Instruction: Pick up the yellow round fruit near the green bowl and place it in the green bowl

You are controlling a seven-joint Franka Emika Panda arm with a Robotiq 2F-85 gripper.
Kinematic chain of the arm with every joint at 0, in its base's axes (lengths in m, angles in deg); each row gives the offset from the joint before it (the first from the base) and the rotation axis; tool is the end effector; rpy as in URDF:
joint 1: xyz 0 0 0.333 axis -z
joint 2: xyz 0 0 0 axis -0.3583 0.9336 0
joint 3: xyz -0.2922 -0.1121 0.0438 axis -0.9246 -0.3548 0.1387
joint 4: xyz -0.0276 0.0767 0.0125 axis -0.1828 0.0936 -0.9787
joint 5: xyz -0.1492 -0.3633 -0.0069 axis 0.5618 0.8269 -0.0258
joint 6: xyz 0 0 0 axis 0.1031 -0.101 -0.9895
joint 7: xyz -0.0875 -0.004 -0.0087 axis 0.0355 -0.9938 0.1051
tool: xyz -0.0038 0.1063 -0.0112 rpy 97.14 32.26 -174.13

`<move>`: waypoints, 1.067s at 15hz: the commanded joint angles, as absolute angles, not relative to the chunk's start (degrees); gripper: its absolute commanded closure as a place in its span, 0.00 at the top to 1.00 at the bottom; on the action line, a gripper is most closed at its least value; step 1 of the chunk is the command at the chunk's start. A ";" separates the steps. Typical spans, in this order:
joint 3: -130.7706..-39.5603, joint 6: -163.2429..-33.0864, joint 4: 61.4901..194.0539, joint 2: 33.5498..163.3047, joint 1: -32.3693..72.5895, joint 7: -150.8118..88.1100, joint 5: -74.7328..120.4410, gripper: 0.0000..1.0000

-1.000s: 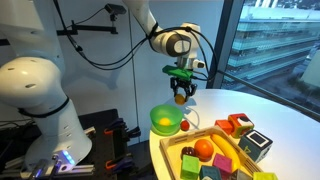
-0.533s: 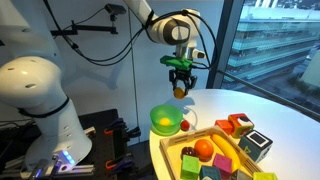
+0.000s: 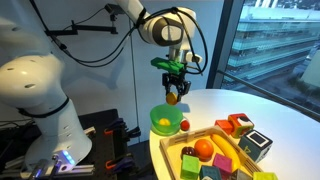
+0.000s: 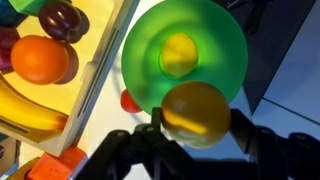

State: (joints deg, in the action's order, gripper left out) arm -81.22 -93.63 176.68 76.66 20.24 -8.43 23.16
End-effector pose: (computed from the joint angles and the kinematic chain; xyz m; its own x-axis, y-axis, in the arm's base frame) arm 0.4549 0.0045 0.3207 0.9261 0.3604 -0.1118 0.3631 -0.9317 0.0042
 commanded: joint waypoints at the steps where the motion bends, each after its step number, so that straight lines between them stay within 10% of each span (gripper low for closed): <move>1: -82.40 -95.01 180.98 74.19 20.88 -7.49 23.51 0.44; 10: -83.21 -108.82 189.33 75.24 21.40 -8.08 24.40 0.44; 12: -83.30 -109.16 189.85 75.21 21.33 -7.74 23.86 0.93; 16: -83.24 -107.26 188.99 74.90 21.33 -8.23 23.97 1.00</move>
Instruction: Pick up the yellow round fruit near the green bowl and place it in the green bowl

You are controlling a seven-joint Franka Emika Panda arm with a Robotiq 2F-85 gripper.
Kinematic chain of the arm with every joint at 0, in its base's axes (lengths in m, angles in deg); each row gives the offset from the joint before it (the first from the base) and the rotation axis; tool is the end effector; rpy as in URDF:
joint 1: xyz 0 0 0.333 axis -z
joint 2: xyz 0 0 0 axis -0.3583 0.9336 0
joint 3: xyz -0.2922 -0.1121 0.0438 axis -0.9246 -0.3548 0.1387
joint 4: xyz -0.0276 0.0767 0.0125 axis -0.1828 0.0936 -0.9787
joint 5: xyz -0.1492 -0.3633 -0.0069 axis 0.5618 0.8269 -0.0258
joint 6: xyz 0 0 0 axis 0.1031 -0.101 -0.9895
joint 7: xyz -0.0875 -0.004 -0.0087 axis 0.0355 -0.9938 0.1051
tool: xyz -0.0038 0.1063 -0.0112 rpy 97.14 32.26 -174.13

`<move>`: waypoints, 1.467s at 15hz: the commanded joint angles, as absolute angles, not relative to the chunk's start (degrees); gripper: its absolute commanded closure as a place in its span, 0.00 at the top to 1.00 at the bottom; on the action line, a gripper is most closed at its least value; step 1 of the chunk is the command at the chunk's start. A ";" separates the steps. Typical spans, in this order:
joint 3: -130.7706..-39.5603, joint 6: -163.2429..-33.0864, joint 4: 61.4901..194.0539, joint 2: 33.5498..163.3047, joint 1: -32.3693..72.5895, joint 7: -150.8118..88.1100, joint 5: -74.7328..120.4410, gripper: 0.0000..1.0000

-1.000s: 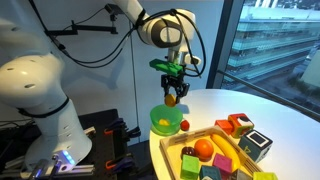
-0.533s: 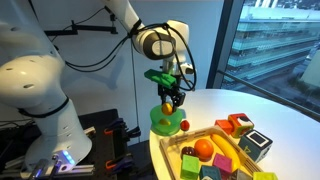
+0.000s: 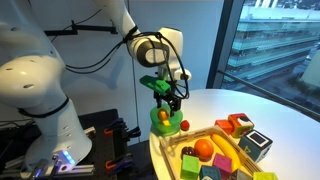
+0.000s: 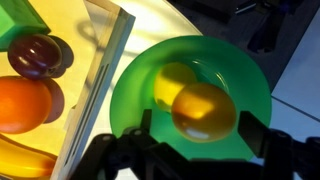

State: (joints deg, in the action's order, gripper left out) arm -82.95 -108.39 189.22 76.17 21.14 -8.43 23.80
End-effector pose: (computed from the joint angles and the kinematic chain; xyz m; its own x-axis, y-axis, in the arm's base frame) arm 0.4044 -0.0123 0.2616 0.9397 0.3357 -0.0651 0.3372 -0.9414 0.0128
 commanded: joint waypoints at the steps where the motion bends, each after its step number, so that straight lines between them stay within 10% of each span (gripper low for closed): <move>1: -83.24 -106.47 188.66 74.72 21.28 -8.18 23.79 1.00; 22: -83.62 -74.03 177.34 56.22 24.83 -22.94 28.31 1.00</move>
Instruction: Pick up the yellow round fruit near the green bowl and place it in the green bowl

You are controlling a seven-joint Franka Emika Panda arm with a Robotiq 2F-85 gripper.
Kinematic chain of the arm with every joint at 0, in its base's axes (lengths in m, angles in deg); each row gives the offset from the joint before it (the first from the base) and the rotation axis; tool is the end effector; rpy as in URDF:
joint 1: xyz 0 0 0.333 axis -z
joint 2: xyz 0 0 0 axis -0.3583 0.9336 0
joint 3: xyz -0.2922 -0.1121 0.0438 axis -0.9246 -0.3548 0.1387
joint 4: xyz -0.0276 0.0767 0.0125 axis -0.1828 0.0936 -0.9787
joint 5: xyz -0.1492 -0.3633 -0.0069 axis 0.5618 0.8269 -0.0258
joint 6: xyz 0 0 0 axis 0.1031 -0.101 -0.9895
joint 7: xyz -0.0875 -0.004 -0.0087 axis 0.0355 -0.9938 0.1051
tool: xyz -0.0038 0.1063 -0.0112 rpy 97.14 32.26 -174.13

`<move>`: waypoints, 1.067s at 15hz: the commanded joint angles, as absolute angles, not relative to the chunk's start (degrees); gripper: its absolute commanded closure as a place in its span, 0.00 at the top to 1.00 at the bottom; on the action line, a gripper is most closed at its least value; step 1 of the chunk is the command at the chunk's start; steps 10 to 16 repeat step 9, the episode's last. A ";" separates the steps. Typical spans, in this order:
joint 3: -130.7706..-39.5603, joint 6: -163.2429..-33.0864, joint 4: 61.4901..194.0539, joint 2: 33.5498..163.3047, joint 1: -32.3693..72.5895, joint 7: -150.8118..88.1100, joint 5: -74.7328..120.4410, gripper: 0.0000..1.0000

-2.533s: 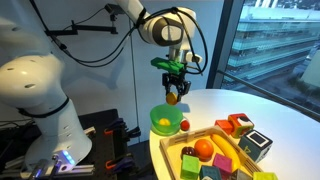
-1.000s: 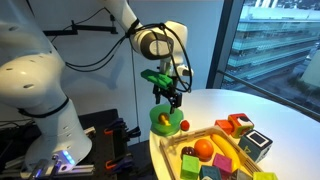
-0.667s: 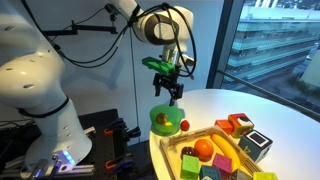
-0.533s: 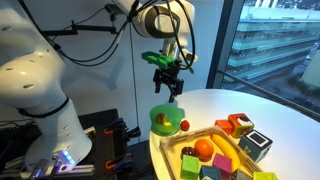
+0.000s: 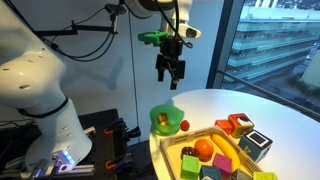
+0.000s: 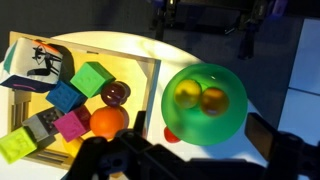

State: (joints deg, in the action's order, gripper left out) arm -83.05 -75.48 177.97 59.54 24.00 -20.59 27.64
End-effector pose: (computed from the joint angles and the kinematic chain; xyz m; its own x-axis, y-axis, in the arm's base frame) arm 0.3985 -0.0428 0.4164 0.9845 0.0776 -0.1570 0.0922 -0.9919 0.0875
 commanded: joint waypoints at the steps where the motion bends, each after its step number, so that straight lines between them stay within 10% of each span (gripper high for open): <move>1: -83.83 -74.03 177.27 55.48 25.18 -23.31 28.02 1.00; 16: -84.44 -75.35 177.96 54.66 25.34 -23.03 27.75 1.00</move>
